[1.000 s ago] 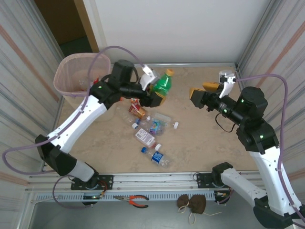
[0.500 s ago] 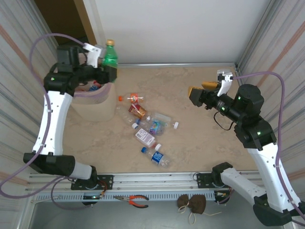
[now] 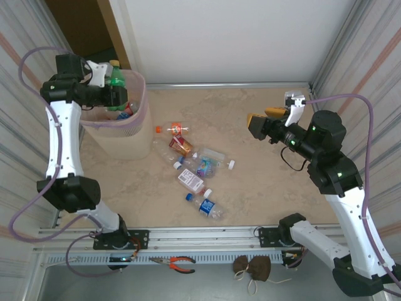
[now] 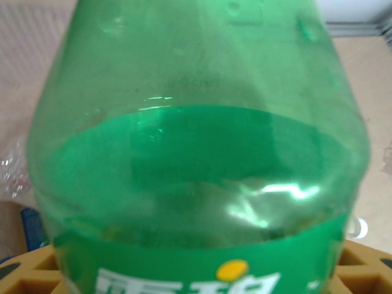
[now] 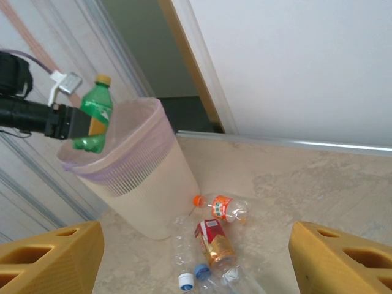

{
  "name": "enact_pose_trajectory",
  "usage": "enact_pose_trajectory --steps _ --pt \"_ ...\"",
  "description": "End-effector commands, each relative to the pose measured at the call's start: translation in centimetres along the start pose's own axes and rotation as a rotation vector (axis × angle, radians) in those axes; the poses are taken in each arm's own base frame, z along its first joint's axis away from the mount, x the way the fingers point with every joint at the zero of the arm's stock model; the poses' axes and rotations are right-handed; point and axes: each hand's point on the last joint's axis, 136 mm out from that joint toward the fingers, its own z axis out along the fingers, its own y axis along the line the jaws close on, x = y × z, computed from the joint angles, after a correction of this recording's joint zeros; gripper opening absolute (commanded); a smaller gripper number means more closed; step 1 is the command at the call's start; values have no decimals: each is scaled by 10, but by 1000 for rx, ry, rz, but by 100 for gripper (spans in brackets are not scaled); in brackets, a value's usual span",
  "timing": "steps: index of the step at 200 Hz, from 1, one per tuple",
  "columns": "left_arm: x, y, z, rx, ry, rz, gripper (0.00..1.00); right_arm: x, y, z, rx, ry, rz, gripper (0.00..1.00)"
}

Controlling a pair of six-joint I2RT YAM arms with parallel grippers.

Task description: Put the plastic bottles in the bin

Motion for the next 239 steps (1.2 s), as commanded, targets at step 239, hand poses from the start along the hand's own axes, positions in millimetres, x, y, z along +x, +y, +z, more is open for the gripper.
enact_pose_trajectory --steps 239 --pt "9 -5 0 75 28 -7 76 2 -1 -5 7 -15 -3 78"
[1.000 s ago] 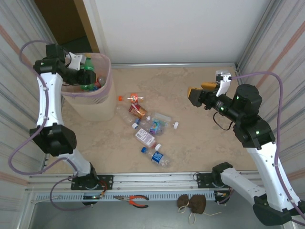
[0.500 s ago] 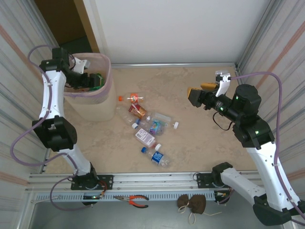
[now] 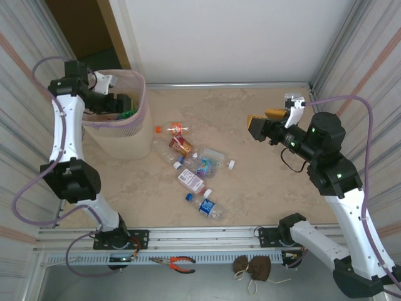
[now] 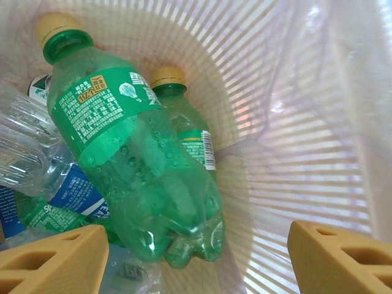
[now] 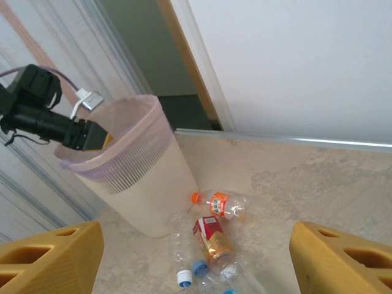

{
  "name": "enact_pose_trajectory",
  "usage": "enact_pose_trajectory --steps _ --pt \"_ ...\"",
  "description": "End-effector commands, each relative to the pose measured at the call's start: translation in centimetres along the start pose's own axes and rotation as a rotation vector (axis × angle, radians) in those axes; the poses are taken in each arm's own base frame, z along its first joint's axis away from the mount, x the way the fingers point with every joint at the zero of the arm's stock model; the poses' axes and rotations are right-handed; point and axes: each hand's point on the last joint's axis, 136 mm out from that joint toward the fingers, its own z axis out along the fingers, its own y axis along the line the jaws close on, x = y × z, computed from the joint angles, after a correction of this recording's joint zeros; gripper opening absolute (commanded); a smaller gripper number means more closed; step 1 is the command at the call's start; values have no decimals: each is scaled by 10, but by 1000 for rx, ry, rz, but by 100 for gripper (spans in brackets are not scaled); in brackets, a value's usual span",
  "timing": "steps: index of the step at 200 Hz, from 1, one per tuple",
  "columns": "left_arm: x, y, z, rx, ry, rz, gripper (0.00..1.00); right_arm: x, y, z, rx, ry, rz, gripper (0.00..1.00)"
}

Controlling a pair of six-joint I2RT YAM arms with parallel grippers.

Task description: Put the plastic bottles in the bin

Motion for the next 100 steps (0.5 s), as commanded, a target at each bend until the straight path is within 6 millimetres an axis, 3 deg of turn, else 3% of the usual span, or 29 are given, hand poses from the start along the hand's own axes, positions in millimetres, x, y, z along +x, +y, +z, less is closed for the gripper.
enact_pose_trajectory --steps 1,54,100 --pt "-14 -24 -34 25 -107 41 76 -2 1 -4 1 -18 -5 78" --pt "-10 -69 -59 63 -181 95 75 3 -5 -2 22 1 0 78" --pt "24 -123 -53 102 -171 138 74 15 -11 1 41 44 -6 78"
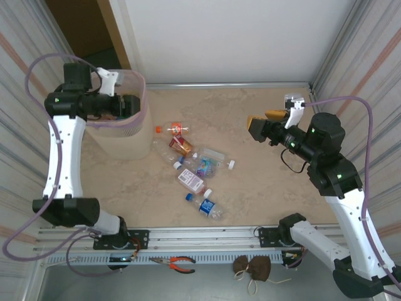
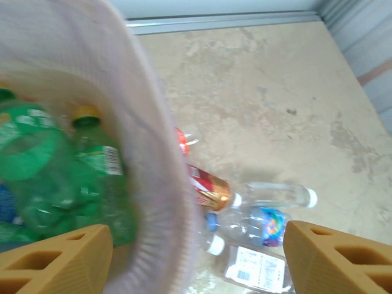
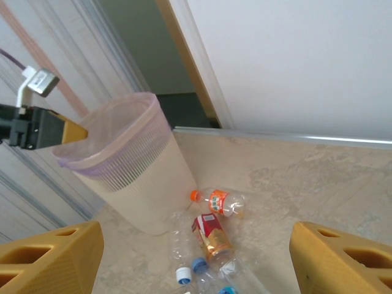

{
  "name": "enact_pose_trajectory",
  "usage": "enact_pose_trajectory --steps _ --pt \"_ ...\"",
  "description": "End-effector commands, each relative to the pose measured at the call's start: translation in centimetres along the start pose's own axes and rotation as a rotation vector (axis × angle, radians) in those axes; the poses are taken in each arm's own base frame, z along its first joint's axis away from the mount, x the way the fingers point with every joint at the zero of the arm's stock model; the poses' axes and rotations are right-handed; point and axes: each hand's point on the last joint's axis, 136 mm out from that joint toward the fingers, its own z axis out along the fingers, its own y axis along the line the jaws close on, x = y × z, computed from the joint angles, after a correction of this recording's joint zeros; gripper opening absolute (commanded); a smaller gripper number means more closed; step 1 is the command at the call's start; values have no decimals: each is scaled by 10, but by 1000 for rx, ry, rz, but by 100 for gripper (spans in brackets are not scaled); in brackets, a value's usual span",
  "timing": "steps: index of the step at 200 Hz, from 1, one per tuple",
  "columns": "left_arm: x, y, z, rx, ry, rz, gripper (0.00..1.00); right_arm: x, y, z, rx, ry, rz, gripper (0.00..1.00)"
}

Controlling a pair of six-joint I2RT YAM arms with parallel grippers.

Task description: Put the plastic bottles in the bin

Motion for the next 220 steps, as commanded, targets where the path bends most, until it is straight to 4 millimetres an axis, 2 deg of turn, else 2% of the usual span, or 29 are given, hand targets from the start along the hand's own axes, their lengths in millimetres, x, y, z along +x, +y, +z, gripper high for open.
enact_pose_trajectory --steps 1,22,63,78,102,133,166,191,220 --pt "11 -25 0 9 -8 -6 74 10 -8 1 32 28 -11 78" --pt "32 -55 11 41 26 10 73 15 -10 3 36 47 -9 78" --pt "72 -89 37 97 26 -136 70 23 -11 3 34 66 -3 78" --pt "89 -90 48 89 20 -256 68 26 -12 2 34 70 -2 78" --pt "128 -89 66 79 76 -439 66 31 -13 1 32 76 4 78" --pt "180 -72 81 -63 95 -637 65 38 -13 1 23 84 20 78" --pt "233 -65 95 -135 148 -837 64 43 -11 1 -1 85 40 78" --pt "264 -73 113 -114 193 -957 61 45 -10 2 -12 88 49 78" --pt "289 -86 137 -86 240 -1037 58 46 -9 2 -18 91 55 78"
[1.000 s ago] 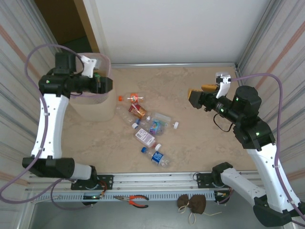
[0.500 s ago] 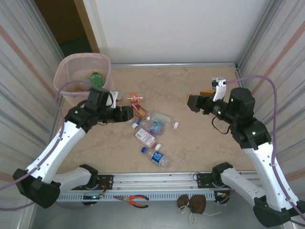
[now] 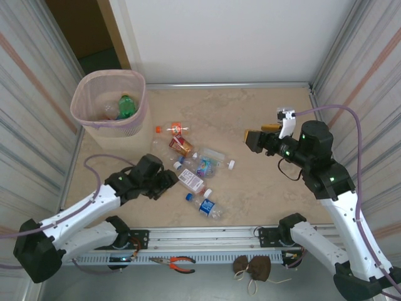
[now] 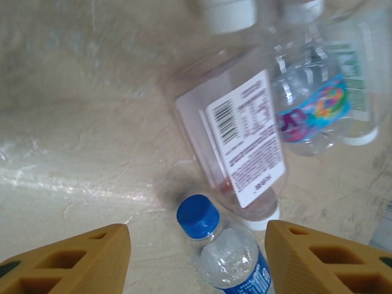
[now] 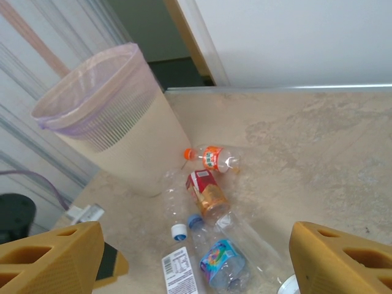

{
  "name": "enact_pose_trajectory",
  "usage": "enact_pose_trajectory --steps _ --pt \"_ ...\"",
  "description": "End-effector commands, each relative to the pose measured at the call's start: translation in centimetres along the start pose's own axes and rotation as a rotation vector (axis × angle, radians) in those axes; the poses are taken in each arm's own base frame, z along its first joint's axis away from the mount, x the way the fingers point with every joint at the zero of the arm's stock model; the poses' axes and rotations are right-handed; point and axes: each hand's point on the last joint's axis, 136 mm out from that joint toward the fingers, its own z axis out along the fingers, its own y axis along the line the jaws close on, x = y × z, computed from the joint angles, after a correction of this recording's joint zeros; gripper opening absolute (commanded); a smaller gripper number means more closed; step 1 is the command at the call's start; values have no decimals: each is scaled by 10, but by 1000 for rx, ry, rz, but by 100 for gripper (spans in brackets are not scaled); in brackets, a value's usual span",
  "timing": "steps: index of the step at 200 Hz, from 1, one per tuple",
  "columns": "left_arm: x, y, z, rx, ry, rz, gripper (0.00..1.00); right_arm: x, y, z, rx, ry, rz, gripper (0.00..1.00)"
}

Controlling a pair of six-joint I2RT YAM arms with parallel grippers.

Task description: Put the plastic bottles in the bin

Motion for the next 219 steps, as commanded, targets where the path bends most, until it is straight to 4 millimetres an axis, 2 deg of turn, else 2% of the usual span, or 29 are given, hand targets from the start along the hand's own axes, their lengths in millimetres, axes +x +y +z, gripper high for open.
enact_pose_trajectory --steps 1,29,83,127,219 --pt "5 -13 19 74 -3 -162 58 -6 7 -4 -33 -31 8 78" --pt "18 -16 42 98 63 -200 57 -7 7 -5 -32 -36 12 78" --pt "31 -11 62 103 112 -267 52 -7 5 -6 -20 -39 15 78" --pt "39 -1 67 69 126 -290 51 -9 6 -9 -16 -43 13 78" --pt "50 -7 81 71 174 -297 44 -8 6 -13 -10 -49 7 78"
